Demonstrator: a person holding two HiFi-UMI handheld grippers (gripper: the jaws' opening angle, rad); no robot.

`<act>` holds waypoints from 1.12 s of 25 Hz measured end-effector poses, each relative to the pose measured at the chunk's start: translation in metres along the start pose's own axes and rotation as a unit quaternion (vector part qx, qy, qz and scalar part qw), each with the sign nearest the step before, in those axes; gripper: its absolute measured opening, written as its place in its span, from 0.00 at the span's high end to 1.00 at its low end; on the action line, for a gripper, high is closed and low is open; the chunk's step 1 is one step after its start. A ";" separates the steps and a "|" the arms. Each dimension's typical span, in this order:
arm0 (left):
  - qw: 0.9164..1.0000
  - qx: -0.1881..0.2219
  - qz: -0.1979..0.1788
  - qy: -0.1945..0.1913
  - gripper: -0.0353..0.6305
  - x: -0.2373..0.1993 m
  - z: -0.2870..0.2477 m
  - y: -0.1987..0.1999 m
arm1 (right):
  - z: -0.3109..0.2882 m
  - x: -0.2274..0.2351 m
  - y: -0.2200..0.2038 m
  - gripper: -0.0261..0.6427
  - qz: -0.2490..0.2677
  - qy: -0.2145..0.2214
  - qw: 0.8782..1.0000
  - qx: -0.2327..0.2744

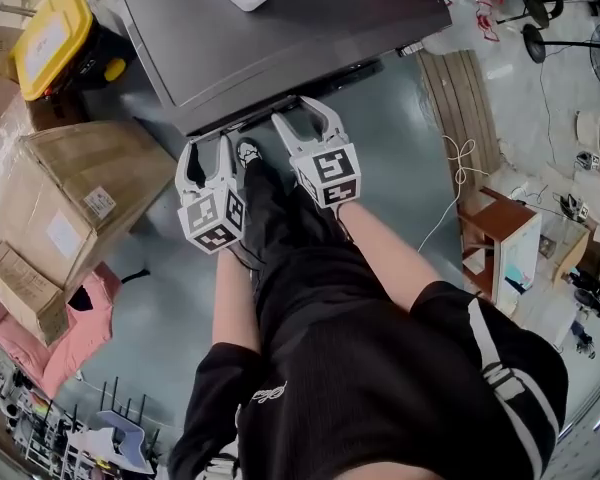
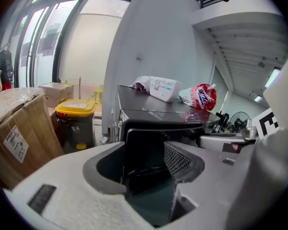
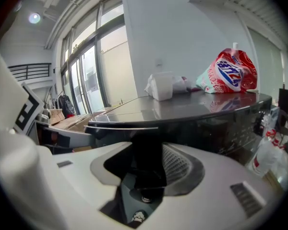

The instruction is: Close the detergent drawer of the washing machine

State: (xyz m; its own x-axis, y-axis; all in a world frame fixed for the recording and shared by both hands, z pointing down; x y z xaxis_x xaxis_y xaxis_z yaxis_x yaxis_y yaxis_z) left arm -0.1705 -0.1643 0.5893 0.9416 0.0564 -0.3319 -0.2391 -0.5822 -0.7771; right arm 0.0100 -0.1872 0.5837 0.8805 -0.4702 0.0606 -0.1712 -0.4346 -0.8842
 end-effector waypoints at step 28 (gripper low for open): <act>1.000 0.003 0.003 0.029 0.58 -0.002 -0.004 -0.003 | -0.003 -0.002 0.000 0.67 -0.014 -0.035 0.999 -0.005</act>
State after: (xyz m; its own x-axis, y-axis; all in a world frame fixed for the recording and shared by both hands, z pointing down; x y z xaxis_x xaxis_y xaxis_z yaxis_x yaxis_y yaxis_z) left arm -0.1708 -0.1659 0.5942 0.9522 0.0065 -0.3054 -0.2457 -0.5774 -0.7786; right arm 0.0071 -0.1885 0.5846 0.9136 -0.4031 0.0528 -0.1501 -0.4551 -0.8777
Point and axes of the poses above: the fingertips, and each gripper's own axes: z backward along the fingers, x to its right, y out of its top, the point moved 3 cm from there along z, backward along the fingers, and after that the axes turned 7 degrees about z, right-handed, at the moved point
